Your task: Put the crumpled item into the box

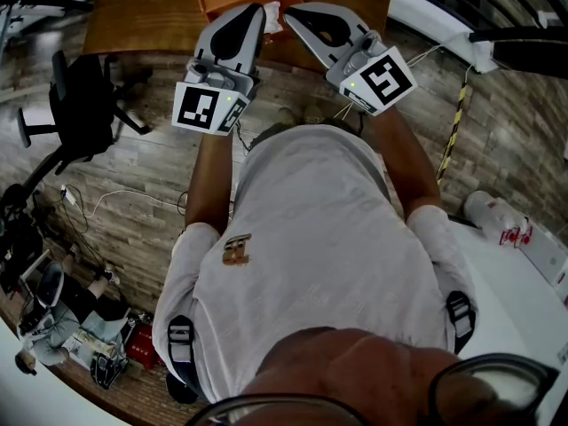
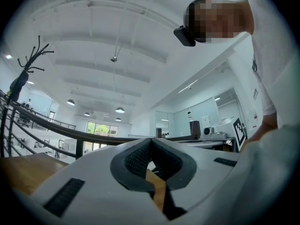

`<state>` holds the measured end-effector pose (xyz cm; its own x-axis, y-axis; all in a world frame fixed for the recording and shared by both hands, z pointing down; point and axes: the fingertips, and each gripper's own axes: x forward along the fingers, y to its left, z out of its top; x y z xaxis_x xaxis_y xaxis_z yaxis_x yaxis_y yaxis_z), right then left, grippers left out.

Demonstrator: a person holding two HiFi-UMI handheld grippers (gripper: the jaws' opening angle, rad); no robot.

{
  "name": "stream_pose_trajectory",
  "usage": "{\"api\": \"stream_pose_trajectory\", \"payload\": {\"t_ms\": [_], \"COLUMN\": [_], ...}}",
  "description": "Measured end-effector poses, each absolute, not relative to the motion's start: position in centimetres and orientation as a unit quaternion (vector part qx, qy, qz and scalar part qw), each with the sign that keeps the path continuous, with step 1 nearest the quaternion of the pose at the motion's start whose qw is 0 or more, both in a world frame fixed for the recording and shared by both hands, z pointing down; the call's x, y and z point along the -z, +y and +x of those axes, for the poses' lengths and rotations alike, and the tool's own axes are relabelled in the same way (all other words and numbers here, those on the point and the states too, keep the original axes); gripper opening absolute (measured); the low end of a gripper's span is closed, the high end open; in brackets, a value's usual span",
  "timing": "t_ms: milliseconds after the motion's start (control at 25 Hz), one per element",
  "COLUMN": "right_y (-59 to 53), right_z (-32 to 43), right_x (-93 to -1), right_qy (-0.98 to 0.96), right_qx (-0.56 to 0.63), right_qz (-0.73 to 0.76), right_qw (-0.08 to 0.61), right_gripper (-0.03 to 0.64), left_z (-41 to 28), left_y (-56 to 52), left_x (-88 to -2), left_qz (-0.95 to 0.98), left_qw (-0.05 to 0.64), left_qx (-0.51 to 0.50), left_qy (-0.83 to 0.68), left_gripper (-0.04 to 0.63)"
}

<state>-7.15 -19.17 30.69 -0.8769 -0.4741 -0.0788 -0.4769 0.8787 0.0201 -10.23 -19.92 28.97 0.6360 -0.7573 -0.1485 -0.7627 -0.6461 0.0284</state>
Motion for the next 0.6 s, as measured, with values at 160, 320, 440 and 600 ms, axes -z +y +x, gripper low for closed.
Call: {"api": "stream_pose_trajectory", "payload": {"t_ms": [160,320,440,600], "right_y": [-19.12,-19.34,-19.53,-19.75], "right_z": [-7.23,-7.47,-7.51,-7.36], "right_x": [-30.51,-30.00,-30.12,-30.52], "right_qy": [0.969,0.969,0.969,0.970], "right_qx": [-0.021,-0.026,-0.026,-0.022], "right_qz": [-0.242,-0.241,-0.240,-0.239], "right_qw": [0.037,0.052,0.049,0.038], "right_gripper": [0.032,0.032,0.032,0.032], "left_z": [-10.27,-10.43,-10.51,-10.42], "left_y": [-19.88,-20.01,-20.25,-20.52], "left_x": [-28.88,-29.01,-29.05,-29.00], "left_qz": [-0.904,-0.903,-0.903,-0.903], "left_qw": [0.019,0.018,0.017,0.018], "left_qx": [-0.073,-0.074,-0.074,-0.073], "left_qy": [0.421,0.422,0.423,0.423], "left_gripper": [0.020,0.020,0.020,0.020]}}
